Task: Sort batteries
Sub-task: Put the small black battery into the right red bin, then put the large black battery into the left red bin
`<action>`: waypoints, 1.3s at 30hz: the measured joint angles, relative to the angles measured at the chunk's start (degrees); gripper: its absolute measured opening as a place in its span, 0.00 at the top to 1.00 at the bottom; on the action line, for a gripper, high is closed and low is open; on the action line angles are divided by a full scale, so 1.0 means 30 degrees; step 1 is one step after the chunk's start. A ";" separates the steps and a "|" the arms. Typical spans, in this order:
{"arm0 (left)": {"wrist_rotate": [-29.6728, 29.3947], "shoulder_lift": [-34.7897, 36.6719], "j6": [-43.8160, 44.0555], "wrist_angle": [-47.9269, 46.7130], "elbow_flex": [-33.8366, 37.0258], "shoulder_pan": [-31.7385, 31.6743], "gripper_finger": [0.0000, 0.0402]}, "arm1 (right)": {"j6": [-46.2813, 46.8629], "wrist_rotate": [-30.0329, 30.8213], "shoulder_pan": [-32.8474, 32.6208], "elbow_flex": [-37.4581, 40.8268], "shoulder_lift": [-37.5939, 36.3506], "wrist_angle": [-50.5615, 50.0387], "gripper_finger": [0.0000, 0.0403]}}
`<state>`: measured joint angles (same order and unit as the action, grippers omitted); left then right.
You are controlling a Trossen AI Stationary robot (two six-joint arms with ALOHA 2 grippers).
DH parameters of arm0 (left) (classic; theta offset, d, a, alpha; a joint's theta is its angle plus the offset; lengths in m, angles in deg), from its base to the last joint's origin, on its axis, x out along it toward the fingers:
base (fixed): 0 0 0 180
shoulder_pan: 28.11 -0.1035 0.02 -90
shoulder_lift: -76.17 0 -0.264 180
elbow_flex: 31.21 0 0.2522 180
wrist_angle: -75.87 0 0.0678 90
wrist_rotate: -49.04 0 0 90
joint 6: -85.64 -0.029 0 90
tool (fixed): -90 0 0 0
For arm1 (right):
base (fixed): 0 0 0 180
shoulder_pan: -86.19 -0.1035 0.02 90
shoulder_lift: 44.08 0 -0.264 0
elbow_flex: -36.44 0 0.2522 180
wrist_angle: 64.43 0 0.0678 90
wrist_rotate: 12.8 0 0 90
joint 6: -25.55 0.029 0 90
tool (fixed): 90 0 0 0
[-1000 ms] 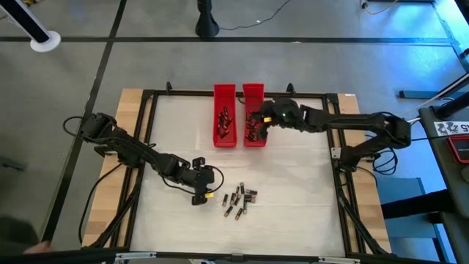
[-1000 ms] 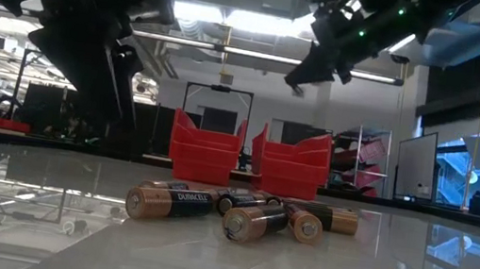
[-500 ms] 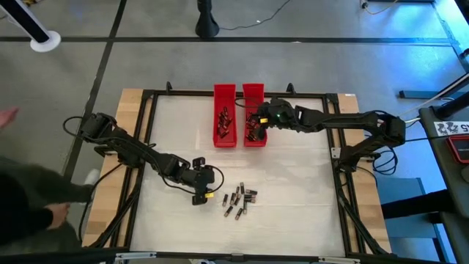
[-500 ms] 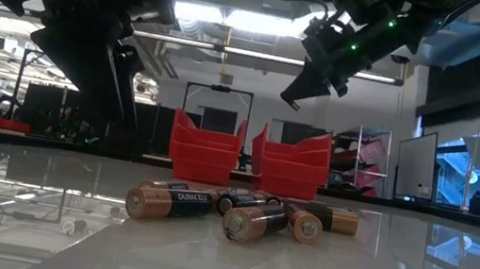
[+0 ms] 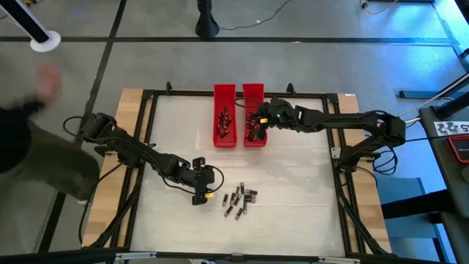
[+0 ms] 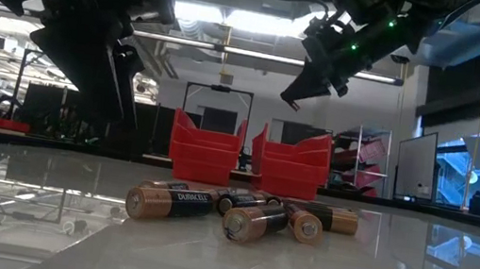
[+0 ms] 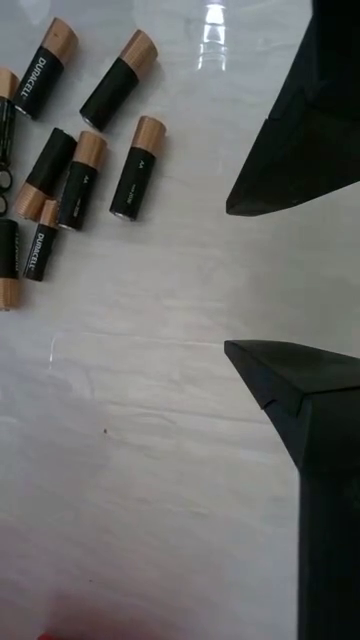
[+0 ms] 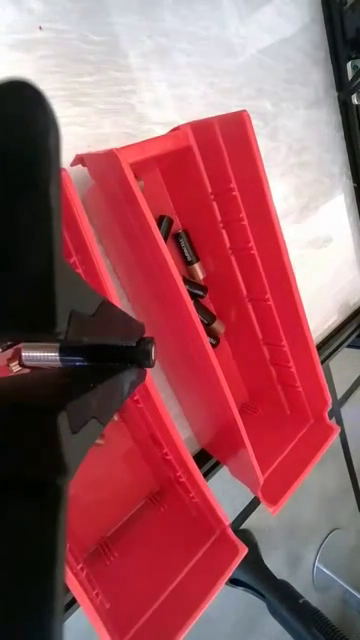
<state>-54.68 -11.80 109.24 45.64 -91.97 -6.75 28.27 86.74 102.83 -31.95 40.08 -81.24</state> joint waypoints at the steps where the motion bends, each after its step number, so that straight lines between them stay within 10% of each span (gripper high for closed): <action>1: 0.0000 0.0000 0.0004 -0.0004 0.0000 0.0000 0.49 | 0.0000 0.0000 0.0000 0.0000 0.0000 0.0000 0.96; 14: 0.0000 0.0000 0.0138 0.0000 0.0000 0.0000 0.49 | 0.0102 0.0077 -0.0004 0.0000 0.0000 -0.0088 0.93; 29: 0.0000 0.0000 0.0352 0.0012 0.0000 -0.0007 0.49 | 0.0066 0.1256 -0.0036 0.0000 0.0000 -0.0183 0.48; 39: 0.0000 0.0000 0.0318 0.0083 0.0000 0.0386 0.49 | 0.1861 -0.4236 -0.2498 -0.0007 -0.0284 -0.2894 0.42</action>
<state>-54.68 -11.80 110.19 45.89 -91.97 -5.59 33.86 74.03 95.34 -31.97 39.23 -89.92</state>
